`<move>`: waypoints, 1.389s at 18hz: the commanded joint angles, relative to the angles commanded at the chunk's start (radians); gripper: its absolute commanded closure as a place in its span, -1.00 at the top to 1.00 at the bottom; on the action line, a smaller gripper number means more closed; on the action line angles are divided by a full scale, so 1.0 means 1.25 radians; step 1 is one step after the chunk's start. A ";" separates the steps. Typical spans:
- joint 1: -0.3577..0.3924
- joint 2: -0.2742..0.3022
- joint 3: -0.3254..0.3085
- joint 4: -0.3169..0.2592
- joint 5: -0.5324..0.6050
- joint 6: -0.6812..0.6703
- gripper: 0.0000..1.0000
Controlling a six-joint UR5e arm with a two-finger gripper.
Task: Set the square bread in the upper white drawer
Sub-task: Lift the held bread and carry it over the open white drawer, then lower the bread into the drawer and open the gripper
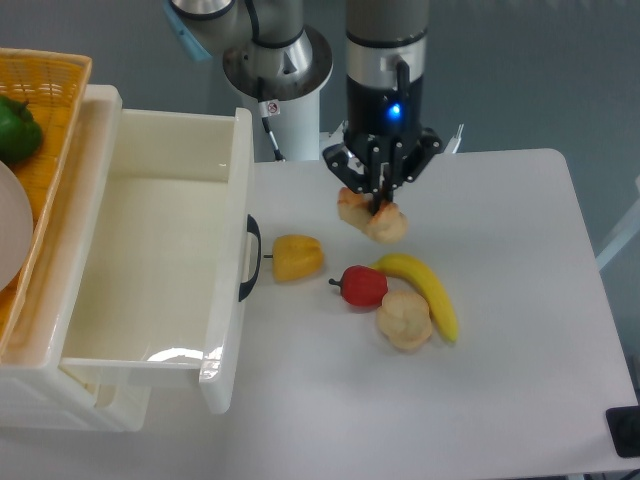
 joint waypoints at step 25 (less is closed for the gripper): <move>-0.253 -0.045 -0.010 0.020 -0.021 -0.022 -0.63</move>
